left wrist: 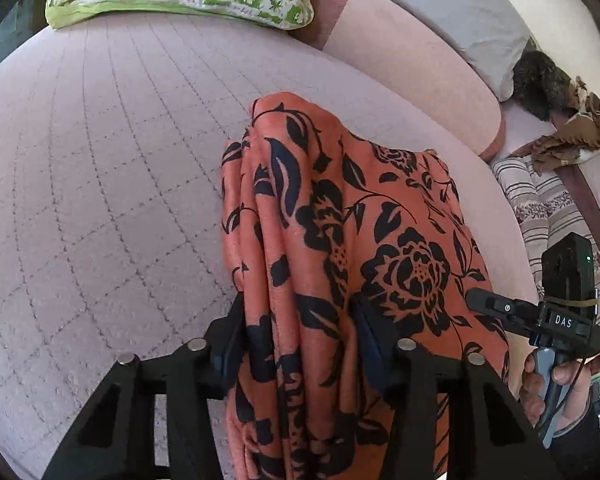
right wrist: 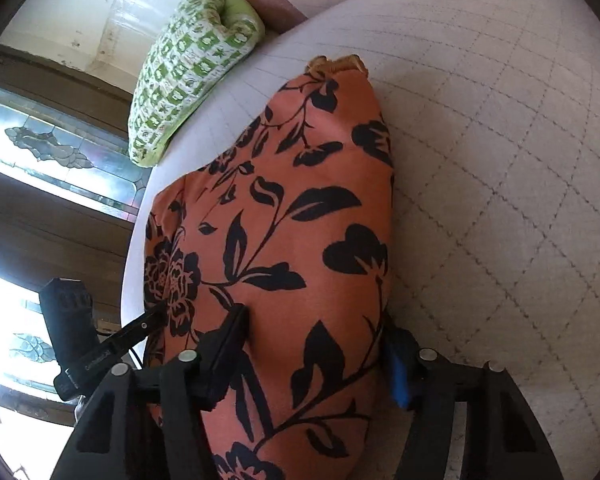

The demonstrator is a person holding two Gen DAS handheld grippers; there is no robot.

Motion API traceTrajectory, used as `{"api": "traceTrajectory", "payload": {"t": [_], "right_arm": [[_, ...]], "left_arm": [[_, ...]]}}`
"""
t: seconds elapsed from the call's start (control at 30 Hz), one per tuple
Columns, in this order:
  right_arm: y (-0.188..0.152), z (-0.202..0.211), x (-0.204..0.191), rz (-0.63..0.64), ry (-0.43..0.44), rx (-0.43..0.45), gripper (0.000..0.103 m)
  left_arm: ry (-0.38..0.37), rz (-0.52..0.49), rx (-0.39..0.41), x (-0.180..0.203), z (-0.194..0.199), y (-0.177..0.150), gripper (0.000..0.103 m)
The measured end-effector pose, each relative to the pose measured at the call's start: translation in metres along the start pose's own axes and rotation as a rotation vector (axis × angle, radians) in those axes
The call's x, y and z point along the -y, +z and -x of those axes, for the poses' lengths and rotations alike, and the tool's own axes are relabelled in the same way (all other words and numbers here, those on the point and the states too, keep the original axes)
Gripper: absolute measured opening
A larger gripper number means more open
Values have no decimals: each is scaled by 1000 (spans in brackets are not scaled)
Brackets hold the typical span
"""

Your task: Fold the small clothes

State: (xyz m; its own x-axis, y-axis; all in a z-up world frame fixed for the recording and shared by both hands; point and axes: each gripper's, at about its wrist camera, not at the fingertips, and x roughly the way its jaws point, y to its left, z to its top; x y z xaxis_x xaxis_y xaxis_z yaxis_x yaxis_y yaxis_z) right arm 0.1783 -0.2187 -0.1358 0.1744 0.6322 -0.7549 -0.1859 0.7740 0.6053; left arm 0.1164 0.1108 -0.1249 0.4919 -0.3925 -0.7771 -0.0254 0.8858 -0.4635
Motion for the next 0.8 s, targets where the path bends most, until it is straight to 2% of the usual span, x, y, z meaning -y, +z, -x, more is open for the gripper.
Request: {"api": "traceTrajectory", "payload": {"t": [0.1, 0.17, 0.23, 0.5, 0.63, 0.8], "right_arm": [[-1, 2, -10, 28, -18, 6, 50], [-2, 11, -16, 43, -13, 31, 42], [-2, 24, -23, 50, 18, 63, 40], [2, 87, -48, 127, 41, 174, 40], [4, 114, -56, 173, 33, 241, 39], [6, 119, -54, 197, 4, 282, 39]], "left_arm": [[0, -8, -1, 5, 0, 0, 32], [19, -30, 13, 10, 8, -1, 29], [34, -44, 38, 17, 20, -3, 29], [-20, -119, 184, 60, 92, 0, 29], [-31, -155, 219, 83, 108, 4, 29], [-32, -185, 235, 108, 115, 11, 29]]}}
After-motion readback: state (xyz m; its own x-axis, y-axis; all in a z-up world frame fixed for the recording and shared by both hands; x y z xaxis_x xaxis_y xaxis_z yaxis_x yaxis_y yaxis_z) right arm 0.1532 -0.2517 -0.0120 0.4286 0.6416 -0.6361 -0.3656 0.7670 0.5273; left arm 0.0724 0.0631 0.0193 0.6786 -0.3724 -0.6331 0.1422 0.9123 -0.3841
